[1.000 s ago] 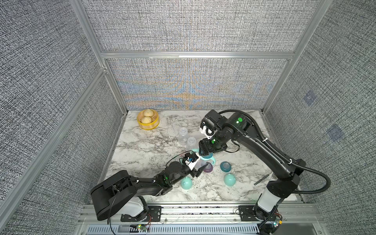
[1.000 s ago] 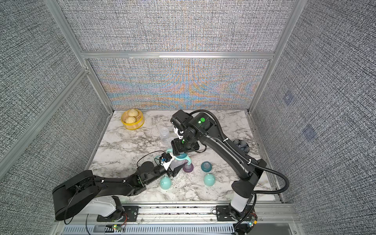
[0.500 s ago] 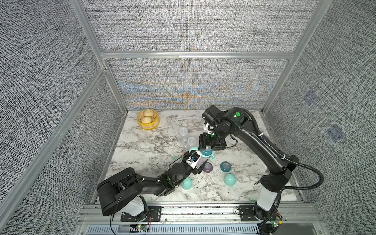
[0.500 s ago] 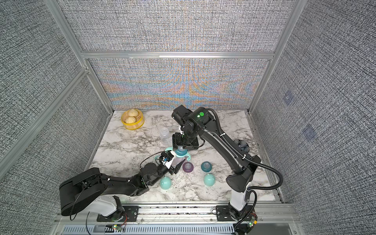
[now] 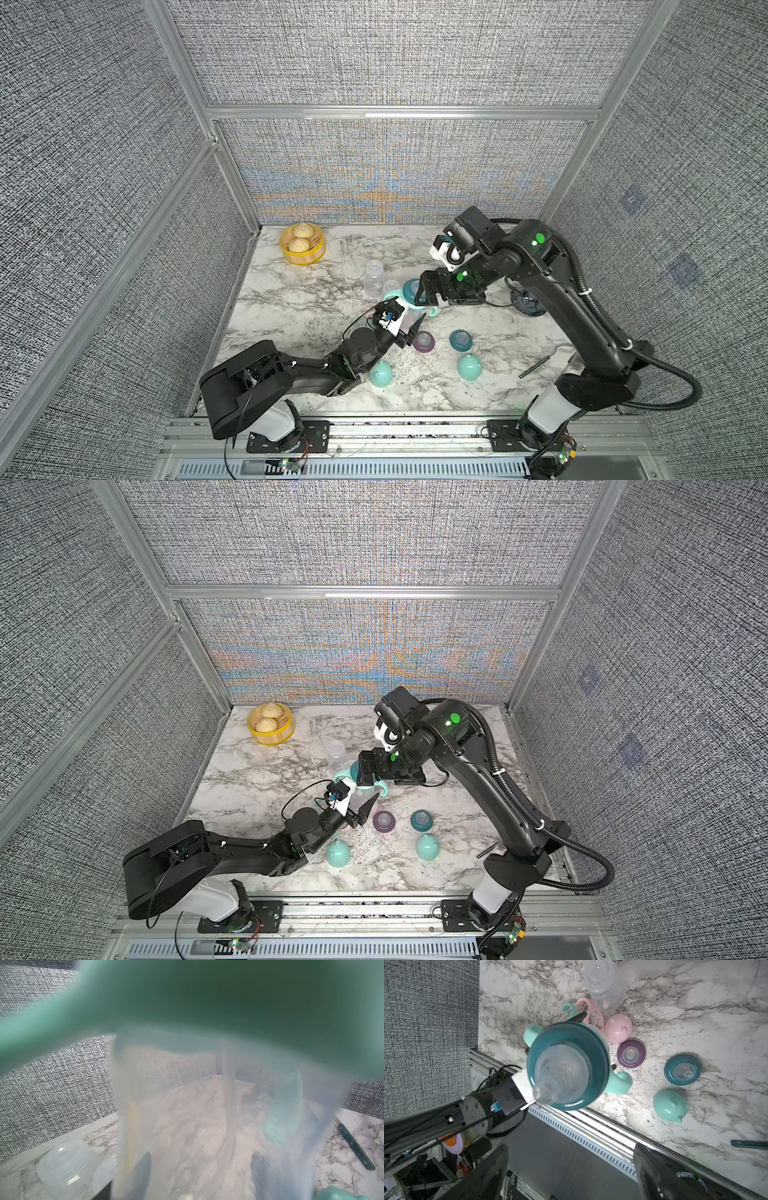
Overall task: Assemble the baby bottles
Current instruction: Close the nipple on the baby bottle, then screw the nipple onto the baby bottle.
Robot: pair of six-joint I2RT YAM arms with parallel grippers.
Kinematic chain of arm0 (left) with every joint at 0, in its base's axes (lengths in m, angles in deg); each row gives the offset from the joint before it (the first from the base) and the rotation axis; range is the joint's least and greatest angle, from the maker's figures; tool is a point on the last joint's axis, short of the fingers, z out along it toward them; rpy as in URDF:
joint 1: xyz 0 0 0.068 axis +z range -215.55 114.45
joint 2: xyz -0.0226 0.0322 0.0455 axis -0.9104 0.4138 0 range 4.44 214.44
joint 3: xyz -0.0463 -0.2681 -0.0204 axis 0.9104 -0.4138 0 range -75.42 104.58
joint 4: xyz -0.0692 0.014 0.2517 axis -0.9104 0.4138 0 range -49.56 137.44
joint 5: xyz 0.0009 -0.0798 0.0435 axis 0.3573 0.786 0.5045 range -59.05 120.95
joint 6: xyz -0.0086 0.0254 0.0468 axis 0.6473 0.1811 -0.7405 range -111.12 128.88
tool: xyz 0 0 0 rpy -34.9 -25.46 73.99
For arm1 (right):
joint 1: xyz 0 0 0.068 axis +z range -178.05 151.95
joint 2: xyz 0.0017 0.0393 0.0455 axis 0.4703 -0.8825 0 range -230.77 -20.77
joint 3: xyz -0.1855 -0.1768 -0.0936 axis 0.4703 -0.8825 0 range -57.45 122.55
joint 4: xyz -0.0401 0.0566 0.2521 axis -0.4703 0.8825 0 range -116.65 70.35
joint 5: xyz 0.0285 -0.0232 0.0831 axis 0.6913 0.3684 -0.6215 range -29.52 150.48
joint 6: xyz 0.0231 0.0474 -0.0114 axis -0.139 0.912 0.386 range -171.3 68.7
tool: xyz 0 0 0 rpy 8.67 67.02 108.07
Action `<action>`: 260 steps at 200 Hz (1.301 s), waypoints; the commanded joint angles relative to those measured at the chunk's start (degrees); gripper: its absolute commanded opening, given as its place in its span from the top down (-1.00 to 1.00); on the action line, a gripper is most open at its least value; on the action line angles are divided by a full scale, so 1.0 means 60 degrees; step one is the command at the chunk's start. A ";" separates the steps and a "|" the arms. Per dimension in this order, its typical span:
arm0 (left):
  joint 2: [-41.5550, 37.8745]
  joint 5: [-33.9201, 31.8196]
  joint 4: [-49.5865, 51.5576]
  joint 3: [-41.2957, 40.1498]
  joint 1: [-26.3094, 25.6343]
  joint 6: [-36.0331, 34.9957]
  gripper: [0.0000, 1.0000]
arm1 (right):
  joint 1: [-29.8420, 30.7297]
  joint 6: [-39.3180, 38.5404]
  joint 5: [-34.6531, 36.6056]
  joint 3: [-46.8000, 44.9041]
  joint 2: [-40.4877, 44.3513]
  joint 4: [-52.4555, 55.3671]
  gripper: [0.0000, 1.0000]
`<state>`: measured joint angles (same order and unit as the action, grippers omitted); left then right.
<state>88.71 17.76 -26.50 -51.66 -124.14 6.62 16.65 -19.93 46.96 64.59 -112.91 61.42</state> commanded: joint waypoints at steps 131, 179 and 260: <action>-0.0722 0.7685 0.1863 0.0843 0.1981 0.2308 1.00 | 0.0587 -0.4235 0.1403 -0.7366 0.5022 -0.8518 -0.78; -0.0697 0.7974 0.1686 0.0752 0.2009 0.2557 1.00 | 0.0120 -0.4036 0.0614 -0.8867 0.5882 -1.0007 -0.75; -0.0631 0.8312 0.1686 0.0879 0.2008 0.2687 1.00 | -0.0460 -0.3867 -0.1191 -0.9877 0.5674 -1.1856 -0.74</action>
<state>84.47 65.91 -13.54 -47.13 -112.12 22.49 14.25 -43.64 43.60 5.53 -78.18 -4.43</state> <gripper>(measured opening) 0.783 0.872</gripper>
